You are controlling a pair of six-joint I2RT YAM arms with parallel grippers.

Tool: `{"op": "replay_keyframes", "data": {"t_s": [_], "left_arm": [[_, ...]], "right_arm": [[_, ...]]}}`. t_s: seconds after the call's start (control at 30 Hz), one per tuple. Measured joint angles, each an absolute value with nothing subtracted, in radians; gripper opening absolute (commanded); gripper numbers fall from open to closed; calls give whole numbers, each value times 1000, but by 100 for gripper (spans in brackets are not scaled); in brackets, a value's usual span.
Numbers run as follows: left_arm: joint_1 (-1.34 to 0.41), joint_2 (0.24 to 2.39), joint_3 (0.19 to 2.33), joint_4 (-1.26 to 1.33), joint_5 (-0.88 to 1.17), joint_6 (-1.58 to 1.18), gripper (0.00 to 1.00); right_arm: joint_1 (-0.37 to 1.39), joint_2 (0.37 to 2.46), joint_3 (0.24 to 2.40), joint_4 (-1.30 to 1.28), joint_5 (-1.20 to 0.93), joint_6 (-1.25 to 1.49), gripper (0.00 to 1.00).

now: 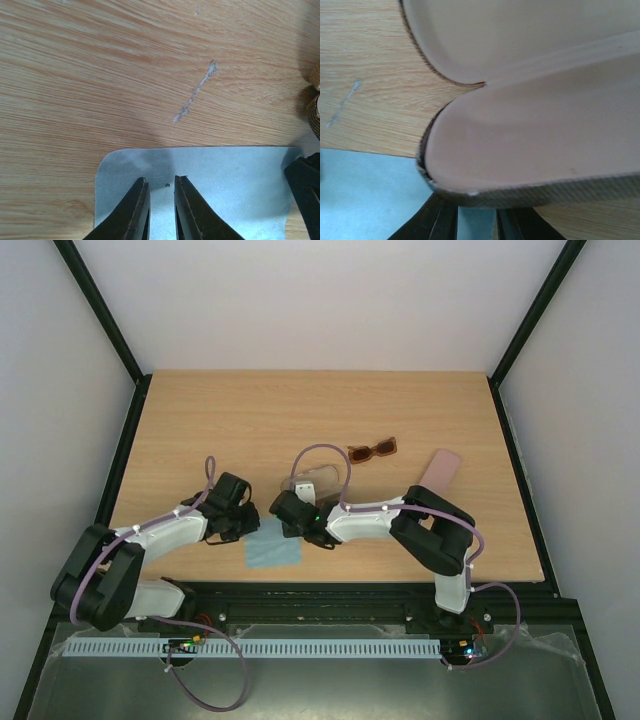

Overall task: Organize the sunglasses
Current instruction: Adjust the glasses cleaning cloth at the center of the board.

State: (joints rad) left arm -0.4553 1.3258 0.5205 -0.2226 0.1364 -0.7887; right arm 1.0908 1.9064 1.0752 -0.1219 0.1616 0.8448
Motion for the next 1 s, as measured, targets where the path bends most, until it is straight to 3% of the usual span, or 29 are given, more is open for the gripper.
{"op": "replay_keyframes", "data": {"t_s": [0.4, 0.7, 1.0], "left_arm": [[-448, 1268, 583, -299, 138, -748, 42], [-437, 1275, 616, -383, 4, -741, 42], [-437, 1356, 615, -393, -1, -709, 40]], "right_arm": [[1091, 1905, 1080, -172, 219, 845, 22], [1091, 1906, 1086, -173, 207, 844, 22], [1089, 1917, 1100, -162, 174, 833, 17]]}}
